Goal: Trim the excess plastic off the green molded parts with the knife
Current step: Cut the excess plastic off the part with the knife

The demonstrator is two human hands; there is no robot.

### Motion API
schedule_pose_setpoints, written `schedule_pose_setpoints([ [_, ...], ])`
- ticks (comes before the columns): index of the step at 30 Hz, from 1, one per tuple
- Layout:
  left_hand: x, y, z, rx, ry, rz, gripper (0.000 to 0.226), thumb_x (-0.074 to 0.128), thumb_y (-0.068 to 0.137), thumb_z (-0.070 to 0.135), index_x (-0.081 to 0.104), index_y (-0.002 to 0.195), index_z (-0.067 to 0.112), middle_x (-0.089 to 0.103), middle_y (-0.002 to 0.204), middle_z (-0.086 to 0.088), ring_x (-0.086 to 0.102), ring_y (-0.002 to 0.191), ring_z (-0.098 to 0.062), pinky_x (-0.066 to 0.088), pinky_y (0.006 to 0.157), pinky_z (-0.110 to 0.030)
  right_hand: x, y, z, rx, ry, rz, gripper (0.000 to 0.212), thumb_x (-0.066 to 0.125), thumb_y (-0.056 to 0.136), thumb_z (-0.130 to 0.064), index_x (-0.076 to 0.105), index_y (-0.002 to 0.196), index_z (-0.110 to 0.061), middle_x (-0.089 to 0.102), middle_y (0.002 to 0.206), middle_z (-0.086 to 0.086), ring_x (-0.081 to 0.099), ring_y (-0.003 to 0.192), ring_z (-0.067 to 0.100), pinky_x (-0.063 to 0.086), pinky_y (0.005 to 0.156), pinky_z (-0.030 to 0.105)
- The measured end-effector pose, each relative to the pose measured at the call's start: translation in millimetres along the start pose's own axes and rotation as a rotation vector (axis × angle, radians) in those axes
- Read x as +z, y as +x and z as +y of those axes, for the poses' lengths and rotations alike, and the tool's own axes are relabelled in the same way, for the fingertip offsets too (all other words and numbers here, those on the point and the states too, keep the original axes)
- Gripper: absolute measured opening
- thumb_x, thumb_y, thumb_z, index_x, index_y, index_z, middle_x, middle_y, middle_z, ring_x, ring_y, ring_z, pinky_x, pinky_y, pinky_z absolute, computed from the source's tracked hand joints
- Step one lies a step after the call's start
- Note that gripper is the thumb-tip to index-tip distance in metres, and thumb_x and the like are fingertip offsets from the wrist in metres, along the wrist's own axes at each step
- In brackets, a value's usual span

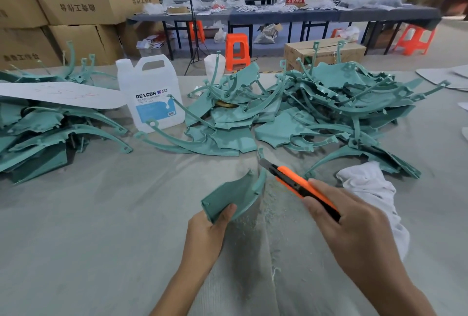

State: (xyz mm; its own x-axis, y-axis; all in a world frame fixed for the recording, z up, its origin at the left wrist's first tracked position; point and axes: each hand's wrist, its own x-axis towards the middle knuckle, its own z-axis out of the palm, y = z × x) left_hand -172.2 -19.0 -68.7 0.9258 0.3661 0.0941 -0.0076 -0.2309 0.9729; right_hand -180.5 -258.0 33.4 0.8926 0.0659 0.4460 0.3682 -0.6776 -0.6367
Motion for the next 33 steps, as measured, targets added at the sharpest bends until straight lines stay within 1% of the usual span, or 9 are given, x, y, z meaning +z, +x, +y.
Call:
schedule_pose_setpoints([
  [4,-0.8,0.0,-1.9,0.000,0.013,0.001,0.019,0.064,0.083,0.055,0.072,0.092,0.040,0.076,0.085,0.019,0.069,0.079,0.003,0.054,0.068,-0.020,4.2,-6.0,-5.3,-0.048,0.062,-0.099,0.039,0.061,0.086,-0.050,0.072,0.121,-0.037,0.068,0.083,-0.019,0.062,0.071,0.004,0.046,0.062,0.018],
  [7,0.5,-0.7,0.1,0.008,0.006,-0.001,0.021,0.064,0.083,0.056,0.070,0.097,0.041,0.075,0.090,0.023,0.069,0.082,0.006,0.052,0.070,-0.015,3.6,1.0,3.6,-0.001,0.028,-0.021,0.042,0.058,0.085,-0.051,0.073,0.120,-0.033,0.067,0.082,-0.019,0.060,0.065,0.003,0.045,0.059,0.016],
  [10,0.4,0.2,0.5,0.002,0.006,0.009,0.013,0.064,0.083,0.053,0.070,0.091,0.044,0.075,0.090,0.021,0.070,0.085,0.002,0.056,0.075,-0.024,7.7,-2.6,0.3,-0.033,0.095,-0.062,0.039,0.061,0.084,-0.052,0.073,0.119,-0.038,0.069,0.086,-0.022,0.065,0.072,0.001,0.046,0.060,0.014],
  [16,0.6,-1.2,1.0,-0.009,-0.022,0.007,0.028,0.063,0.079,0.059,0.072,0.092,0.036,0.073,0.075,0.019,0.065,0.067,0.003,0.048,0.059,-0.017,9.1,1.2,6.3,0.018,0.087,-0.036,0.034,0.066,0.086,-0.046,0.071,0.120,-0.039,0.069,0.083,-0.022,0.064,0.073,0.003,0.047,0.060,0.017],
  [18,0.9,-0.5,0.6,-0.012,0.001,0.013,0.025,0.062,0.079,0.059,0.072,0.087,0.036,0.071,0.070,0.020,0.061,0.062,0.004,0.046,0.057,-0.018,10.3,-2.4,3.5,-0.030,0.108,-0.082,0.035,0.067,0.085,-0.047,0.069,0.120,-0.042,0.069,0.092,-0.026,0.065,0.074,-0.002,0.045,0.061,0.011],
  [22,1.3,1.4,-2.9,-0.040,-0.002,0.000,0.011,0.067,0.088,0.046,0.071,0.095,0.038,0.076,0.087,0.020,0.070,0.081,0.001,0.056,0.071,-0.023,11.3,0.9,11.8,0.034,0.069,-0.046,0.043,0.059,0.084,-0.051,0.073,0.121,-0.033,0.067,0.080,-0.021,0.062,0.076,0.003,0.045,0.061,0.015],
  [27,1.4,3.7,-2.9,-0.053,0.003,0.027,0.012,0.069,0.091,0.042,0.075,0.086,0.033,0.076,0.081,0.017,0.070,0.076,0.001,0.052,0.065,-0.023,16.3,-18.2,-8.1,-0.083,0.096,0.016,0.028,0.069,0.094,-0.043,0.069,0.121,-0.038,0.067,0.102,-0.028,0.062,0.089,-0.012,0.042,0.074,0.002],
  [30,0.7,3.8,-4.2,-0.042,-0.006,0.009,0.034,0.064,0.086,0.057,0.072,0.081,0.023,0.067,0.066,0.004,0.054,0.060,-0.008,0.046,0.058,-0.032,30.4,-36.0,-18.8,-0.172,0.142,-0.029,0.034,0.071,0.088,-0.038,0.070,0.122,-0.038,0.066,0.112,-0.026,0.063,0.092,-0.012,0.043,0.079,0.003],
  [33,-0.5,3.9,-4.5,-0.037,-0.016,0.007,0.045,0.058,0.077,0.064,0.069,0.079,0.021,0.063,0.062,0.003,0.049,0.061,-0.013,0.044,0.056,-0.034,42.1,-38.6,-21.9,-0.224,0.106,-0.020,0.032,0.070,0.088,-0.037,0.072,0.120,-0.033,0.069,0.109,-0.023,0.064,0.086,-0.008,0.046,0.074,0.005],
])
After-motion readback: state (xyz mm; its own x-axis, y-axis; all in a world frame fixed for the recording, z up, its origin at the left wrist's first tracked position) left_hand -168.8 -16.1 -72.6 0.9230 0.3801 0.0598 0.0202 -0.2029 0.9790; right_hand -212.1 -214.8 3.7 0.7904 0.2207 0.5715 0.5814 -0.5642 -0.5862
